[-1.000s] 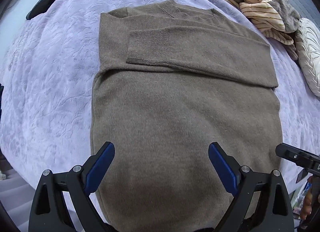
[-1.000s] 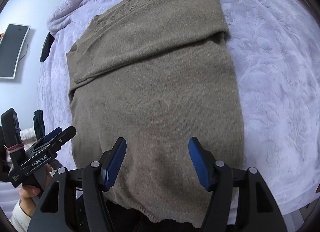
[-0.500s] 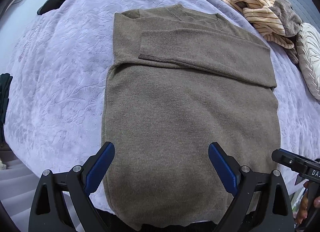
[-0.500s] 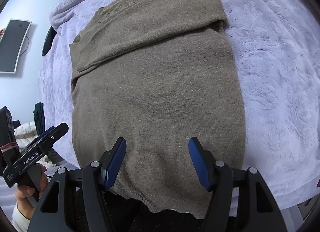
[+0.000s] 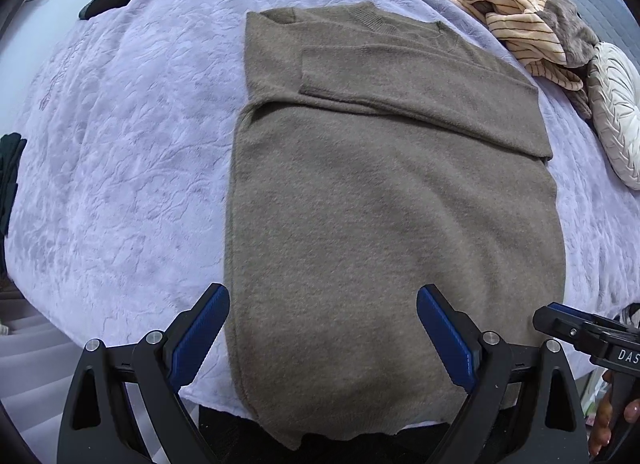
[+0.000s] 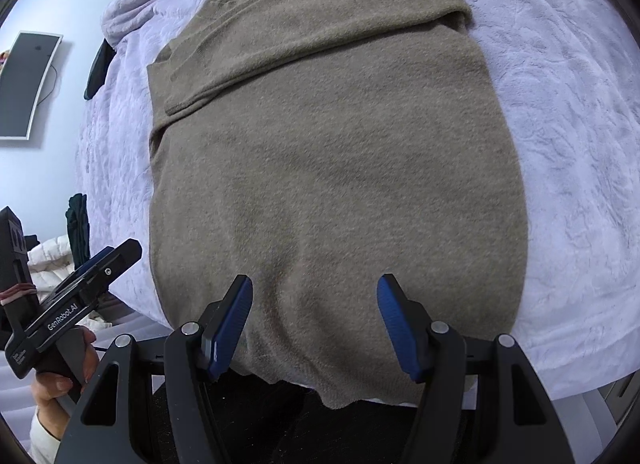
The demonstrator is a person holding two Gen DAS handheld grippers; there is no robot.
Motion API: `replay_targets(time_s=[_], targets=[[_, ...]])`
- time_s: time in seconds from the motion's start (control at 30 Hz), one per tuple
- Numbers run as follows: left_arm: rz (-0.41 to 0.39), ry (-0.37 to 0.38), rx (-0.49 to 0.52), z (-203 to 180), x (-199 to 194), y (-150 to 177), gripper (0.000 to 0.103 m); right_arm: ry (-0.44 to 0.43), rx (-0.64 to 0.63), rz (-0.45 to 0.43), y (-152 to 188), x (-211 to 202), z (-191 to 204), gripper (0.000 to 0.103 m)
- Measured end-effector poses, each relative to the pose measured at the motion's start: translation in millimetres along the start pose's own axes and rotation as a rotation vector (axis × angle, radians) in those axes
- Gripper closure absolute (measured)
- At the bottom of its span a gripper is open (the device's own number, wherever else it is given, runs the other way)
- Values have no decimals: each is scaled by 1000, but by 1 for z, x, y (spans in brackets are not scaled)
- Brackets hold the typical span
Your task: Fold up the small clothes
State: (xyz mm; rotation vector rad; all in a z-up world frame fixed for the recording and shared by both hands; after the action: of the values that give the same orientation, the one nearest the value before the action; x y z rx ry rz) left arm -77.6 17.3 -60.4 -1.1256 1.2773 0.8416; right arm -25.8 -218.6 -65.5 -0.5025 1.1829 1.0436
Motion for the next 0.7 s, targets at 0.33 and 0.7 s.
replay_targets(time_s=[0.33,0.7], targets=[[30,23,11,17,11,45,8,39,-6,14,42,21,11,35],[28,30,40,26,8,85,8,43,46,-9,86,29,1,35]])
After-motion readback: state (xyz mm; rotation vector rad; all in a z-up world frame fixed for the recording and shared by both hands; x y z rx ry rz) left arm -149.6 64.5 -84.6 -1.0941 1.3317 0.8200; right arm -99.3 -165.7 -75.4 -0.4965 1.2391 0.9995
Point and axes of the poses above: each gripper's, at about its wrist camera, not at the fingertips, and x roughly the way its jaws point, z to its left, y to its underside, the point moved 5 cm from there along x, roughly the way its jaws point, and after that the axes turned 15 degrees about x, right-handed, at the moved point
